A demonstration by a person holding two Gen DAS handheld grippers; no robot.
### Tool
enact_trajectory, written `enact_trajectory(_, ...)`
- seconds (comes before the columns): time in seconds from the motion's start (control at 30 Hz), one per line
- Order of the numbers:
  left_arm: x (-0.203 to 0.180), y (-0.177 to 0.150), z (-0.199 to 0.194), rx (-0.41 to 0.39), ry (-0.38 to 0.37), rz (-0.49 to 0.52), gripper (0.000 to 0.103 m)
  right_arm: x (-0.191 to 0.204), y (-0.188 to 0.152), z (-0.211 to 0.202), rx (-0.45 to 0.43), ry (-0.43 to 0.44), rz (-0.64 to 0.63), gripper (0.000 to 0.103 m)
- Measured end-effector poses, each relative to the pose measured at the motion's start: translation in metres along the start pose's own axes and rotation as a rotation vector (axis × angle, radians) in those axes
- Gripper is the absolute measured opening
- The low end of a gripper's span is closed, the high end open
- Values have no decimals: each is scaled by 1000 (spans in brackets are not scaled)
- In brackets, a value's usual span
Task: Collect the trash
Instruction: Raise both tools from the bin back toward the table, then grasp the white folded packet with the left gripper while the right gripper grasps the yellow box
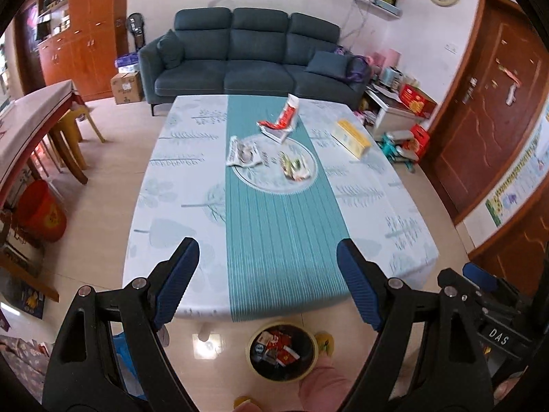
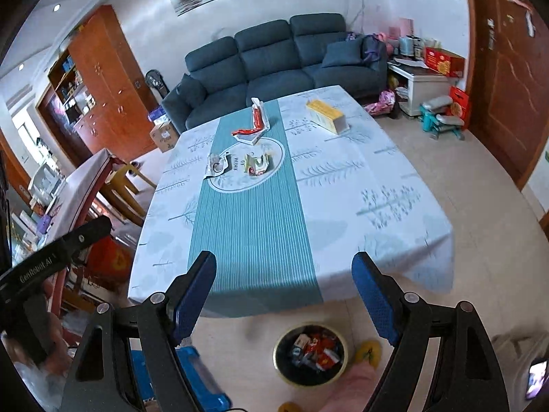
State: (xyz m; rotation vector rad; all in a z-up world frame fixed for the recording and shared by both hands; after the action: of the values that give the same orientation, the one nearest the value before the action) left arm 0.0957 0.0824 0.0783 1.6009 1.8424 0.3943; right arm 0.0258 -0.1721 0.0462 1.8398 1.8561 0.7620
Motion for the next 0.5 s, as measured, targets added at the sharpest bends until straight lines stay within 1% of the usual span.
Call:
enact_trajectory(0.17,-15,45,42,-11,44,-23,80,-22,51,45,-5,29,-75,83)
enact_trajectory(0.27,-34,81,75,-25,83,-30,80,-46,93,79,2,60,-122,83)
enact_trajectory(0.3,-43,96,89,-26,97,-38,80,-58,108,96,8,68,-133,83)
enact_trajectory(0.4,-67,131,128,-9,128,-62,80,-89,149,133,32,86,-147,83)
enact_trajectory(0.47,-87,156,160,17,145,-72,80,-115,184,161,46,105,-163,83)
enact_trajectory(0.5,-96,167,176,27,155,-73,80,-124,195,171,49,107,-172,83)
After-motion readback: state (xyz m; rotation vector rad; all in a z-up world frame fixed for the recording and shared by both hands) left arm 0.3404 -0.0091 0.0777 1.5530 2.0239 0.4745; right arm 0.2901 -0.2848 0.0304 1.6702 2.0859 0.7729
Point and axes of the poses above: each gripper's, at about its wrist camera, not at the fingertips, and z roughly the way its jaws point, x to its left, y to its top, the point moved 2 cm from there along z, roughly the way its jaws point, and after that the axes turned 10 degrees about -z, right-handed, at the moved point
